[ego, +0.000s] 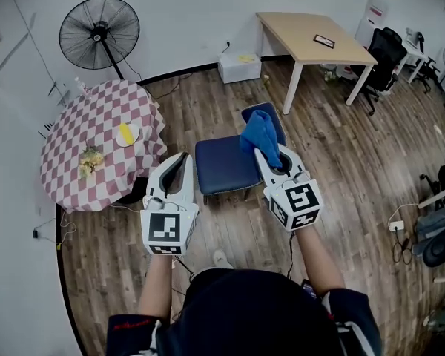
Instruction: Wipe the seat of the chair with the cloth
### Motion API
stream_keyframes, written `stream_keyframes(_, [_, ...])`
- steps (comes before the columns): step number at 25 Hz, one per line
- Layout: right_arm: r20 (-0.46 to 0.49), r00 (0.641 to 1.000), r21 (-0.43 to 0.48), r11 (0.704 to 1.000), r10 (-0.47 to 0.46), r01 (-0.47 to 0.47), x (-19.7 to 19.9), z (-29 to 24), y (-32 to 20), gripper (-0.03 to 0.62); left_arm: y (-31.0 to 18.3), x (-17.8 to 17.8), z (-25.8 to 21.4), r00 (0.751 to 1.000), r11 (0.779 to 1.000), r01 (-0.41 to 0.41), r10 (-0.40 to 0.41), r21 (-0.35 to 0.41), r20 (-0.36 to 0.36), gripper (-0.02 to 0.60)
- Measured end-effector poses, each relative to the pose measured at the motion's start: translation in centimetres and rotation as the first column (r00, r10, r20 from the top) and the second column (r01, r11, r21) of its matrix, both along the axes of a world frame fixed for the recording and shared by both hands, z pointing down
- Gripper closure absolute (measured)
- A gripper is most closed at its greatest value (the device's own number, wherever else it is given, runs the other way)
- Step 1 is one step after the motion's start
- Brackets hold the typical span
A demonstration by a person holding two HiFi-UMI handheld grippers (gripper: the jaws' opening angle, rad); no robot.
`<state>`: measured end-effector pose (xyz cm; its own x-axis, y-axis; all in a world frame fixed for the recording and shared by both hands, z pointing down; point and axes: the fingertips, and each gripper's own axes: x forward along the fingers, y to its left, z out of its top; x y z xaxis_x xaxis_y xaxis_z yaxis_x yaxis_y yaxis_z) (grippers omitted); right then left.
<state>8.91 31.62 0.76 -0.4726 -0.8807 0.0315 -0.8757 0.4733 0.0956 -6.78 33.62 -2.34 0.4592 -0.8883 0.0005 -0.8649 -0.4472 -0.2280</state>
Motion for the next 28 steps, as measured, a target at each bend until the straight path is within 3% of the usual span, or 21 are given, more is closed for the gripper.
stream_keyframes(8, [-0.014,1.0,-0.003,1.0,0.018,-0.018,-4.8,0.7,-6.2,0.553,-6.6,-4.9,0.8,1.0,1.0,-0.023,0.023,-0.009,-0.005,0.565])
stream_keyframes(17, [-0.038,0.999,-0.033,0.999,0.024,-0.025,-7.7,2.9,-8.7,0.553,-9.7,-7.7,3.4,0.999,0.998,-0.041,0.04,-0.043,-0.022,0.565])
stream_keyframes(28, [-0.047,0.999,-0.026,1.0,0.014,-0.015,-6.9,3.3,-14.6,0.553,-15.3,-6.4,4.6,0.999,0.998,-0.043,0.041,-0.053,-0.035,0.565])
